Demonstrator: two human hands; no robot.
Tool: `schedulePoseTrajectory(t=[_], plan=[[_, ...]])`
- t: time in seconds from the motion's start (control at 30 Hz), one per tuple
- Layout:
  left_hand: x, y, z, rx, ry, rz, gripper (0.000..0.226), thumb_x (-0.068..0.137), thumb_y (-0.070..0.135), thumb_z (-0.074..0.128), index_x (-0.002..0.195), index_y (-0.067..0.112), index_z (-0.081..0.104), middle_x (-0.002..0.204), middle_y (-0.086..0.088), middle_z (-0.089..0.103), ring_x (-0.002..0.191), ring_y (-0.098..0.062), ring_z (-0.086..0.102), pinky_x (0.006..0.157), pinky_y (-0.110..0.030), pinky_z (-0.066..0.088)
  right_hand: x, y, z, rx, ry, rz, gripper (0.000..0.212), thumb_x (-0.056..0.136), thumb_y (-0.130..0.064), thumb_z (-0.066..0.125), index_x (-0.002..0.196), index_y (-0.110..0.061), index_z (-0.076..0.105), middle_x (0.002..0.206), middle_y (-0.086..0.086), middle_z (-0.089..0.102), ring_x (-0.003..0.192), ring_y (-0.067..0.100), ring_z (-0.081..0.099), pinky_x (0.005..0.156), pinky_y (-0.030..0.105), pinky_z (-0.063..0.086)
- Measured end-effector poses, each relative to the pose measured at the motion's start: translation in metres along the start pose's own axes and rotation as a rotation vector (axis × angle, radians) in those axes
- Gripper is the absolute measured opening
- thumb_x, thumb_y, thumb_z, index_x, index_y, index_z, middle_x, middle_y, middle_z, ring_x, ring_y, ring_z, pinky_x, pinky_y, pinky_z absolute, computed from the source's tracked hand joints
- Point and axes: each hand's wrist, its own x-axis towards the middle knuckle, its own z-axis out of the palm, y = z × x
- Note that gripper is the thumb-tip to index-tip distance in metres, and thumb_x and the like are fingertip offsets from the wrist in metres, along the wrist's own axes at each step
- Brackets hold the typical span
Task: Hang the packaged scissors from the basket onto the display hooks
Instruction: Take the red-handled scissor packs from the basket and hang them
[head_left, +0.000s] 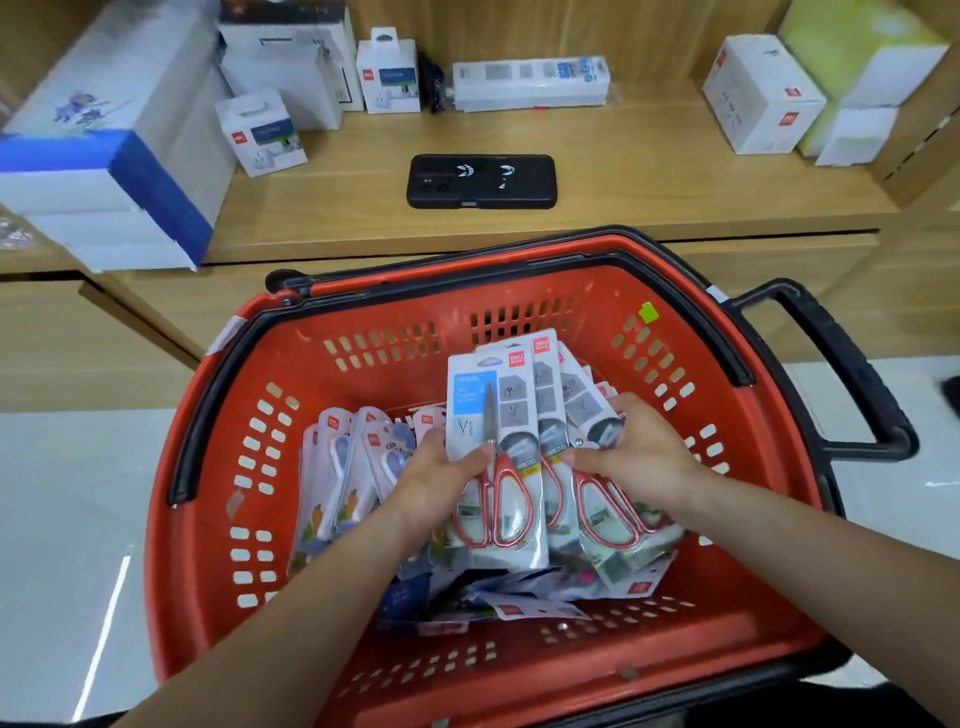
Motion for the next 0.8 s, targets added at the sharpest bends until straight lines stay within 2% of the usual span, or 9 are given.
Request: schedulePoseTrajectory(t=[0.1,0.23,0.33,0.47,0.53,0.6,0.63,0.7,0.8], plan=[[0.001,-0.002,0.001,-0.049,0.019,0.008,0.065,0.076,0.043,0.082,0.13,0.022,0.055,0.115,0.001,0.078,0.106,-0.025,0.076,0.099,-0.053,0.057,-0.006,-0.003,0.005,0.073,0.044,0.002,0.035,0.082,-0.013,0.085,0.103,-0.025,0.059,0.097,-0.003,0.074,0.091,0.017,0.072,0.091,0.041,0.058],[0.0,0.0,0.004,-0.058,0.0,0.027,0.042,0.094,0.024,0.076,0.132,0.019,0.059,0.115,0.0,0.078,0.107,-0.023,0.075,0.101,-0.05,0.057,-0.011,-0.005,0.009,0.19,0.043,-0.003,0.026,0.085,-0.019,0.083,0.105,-0.02,0.067,0.098,-0.003,0.078,0.091,0.016,0.075,0.091,0.038,0.058],[-0.003,0.002,0.007,-0.038,-0.013,0.019,0.041,0.094,0.031,0.076,0.13,0.021,0.06,0.115,0.003,0.078,0.106,-0.02,0.075,0.102,-0.048,0.057,-0.015,-0.007,0.01,0.228,0.022,-0.036,0.023,0.086,-0.025,0.083,0.104,-0.019,0.071,0.097,-0.006,0.079,0.089,0.011,0.075,0.088,0.035,0.059],[-0.007,0.006,0.009,0.006,-0.079,0.015,0.027,0.097,0.03,0.071,0.122,0.021,0.07,0.109,0.0,0.08,0.103,-0.022,0.077,0.102,-0.048,0.057,-0.013,-0.007,0.001,0.145,0.087,-0.047,0.01,0.092,-0.022,0.077,0.097,-0.015,0.07,0.094,0.0,0.077,0.089,0.021,0.073,0.088,0.043,0.058],[-0.008,0.007,0.007,-0.004,-0.08,0.02,0.027,0.097,0.031,0.072,0.122,0.021,0.071,0.109,-0.001,0.08,0.104,-0.024,0.076,0.103,-0.049,0.056,-0.012,-0.007,-0.005,0.153,0.144,-0.047,0.007,0.096,-0.017,0.072,0.092,-0.012,0.068,0.087,0.005,0.075,0.078,0.024,0.071,0.079,0.046,0.059],[-0.007,0.009,0.002,-0.056,-0.044,0.021,0.04,0.09,0.034,0.078,0.126,0.02,0.069,0.112,-0.003,0.079,0.106,-0.028,0.075,0.103,-0.053,0.055,-0.012,-0.009,-0.012,0.168,0.238,-0.074,0.007,0.098,-0.015,0.069,0.092,-0.014,0.066,0.083,0.005,0.073,0.071,0.022,0.068,0.066,0.038,0.054],[-0.006,0.01,-0.002,-0.087,-0.018,0.013,0.047,0.087,0.036,0.08,0.129,0.02,0.066,0.113,-0.004,0.079,0.106,-0.029,0.075,0.103,-0.055,0.055,-0.012,-0.01,-0.014,0.18,0.288,-0.093,0.006,0.098,-0.015,0.068,0.093,-0.015,0.065,0.084,0.005,0.073,0.072,0.023,0.067,0.064,0.036,0.051],[-0.007,0.012,-0.007,-0.131,0.03,0.025,0.043,0.091,0.028,0.078,0.13,0.02,0.064,0.112,-0.005,0.079,0.104,-0.03,0.076,0.101,-0.055,0.056,-0.008,-0.012,-0.019,0.242,0.328,-0.112,0.005,0.1,-0.017,0.066,0.095,-0.017,0.065,0.09,0.004,0.075,0.079,0.022,0.071,0.069,0.038,0.056],[-0.013,0.017,-0.003,-0.139,0.049,0.039,0.042,0.095,0.025,0.075,0.134,0.023,0.061,0.114,-0.005,0.079,0.103,-0.029,0.077,0.098,-0.054,0.058,-0.007,-0.014,-0.017,0.31,0.245,-0.125,0.006,0.101,-0.023,0.064,0.1,-0.019,0.069,0.094,0.0,0.078,0.088,0.021,0.075,0.082,0.043,0.06]])
